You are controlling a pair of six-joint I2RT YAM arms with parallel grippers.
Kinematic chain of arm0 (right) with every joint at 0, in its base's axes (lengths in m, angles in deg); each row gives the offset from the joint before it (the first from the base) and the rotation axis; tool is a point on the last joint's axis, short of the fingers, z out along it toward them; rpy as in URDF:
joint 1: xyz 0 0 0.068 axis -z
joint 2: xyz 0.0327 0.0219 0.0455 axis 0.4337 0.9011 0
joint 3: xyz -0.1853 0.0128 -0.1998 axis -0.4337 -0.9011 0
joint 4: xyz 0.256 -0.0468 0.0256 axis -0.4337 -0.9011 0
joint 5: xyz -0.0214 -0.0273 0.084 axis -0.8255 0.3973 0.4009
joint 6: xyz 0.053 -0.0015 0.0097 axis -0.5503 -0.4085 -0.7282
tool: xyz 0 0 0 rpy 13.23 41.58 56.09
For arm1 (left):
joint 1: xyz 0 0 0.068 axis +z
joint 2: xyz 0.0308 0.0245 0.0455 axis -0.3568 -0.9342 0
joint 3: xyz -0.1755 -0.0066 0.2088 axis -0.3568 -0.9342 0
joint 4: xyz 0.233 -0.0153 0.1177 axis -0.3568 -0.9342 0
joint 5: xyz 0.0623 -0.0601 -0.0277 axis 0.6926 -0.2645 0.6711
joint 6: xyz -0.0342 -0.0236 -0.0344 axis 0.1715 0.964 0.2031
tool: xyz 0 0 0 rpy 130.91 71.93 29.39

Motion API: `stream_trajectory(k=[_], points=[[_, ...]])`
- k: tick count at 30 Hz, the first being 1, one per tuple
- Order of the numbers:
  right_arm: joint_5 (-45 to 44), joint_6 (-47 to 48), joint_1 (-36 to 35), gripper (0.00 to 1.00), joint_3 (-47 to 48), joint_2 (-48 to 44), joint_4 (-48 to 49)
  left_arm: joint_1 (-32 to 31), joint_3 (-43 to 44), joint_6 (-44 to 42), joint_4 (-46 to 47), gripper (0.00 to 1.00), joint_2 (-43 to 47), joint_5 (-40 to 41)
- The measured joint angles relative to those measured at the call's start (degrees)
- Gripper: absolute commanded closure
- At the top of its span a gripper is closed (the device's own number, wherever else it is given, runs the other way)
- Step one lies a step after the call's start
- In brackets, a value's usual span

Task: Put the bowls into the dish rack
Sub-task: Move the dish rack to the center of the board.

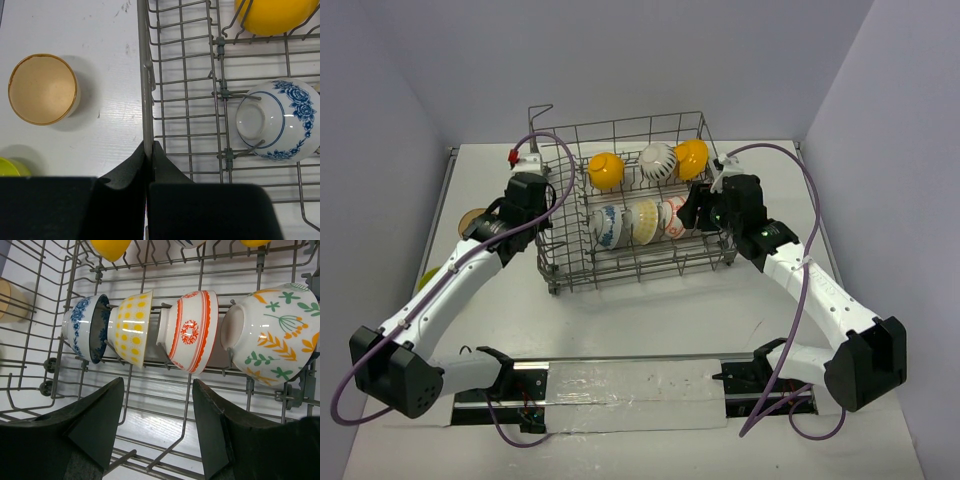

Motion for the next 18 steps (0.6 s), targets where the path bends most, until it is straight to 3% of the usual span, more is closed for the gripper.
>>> stream_trajectory(k=[18], points=[[0.22, 0.17, 1.20, 0.35, 0.00, 0.00, -0.26, 0.04, 3.08, -3.21, -3.48, 1.00, -2.27, -1.25]])
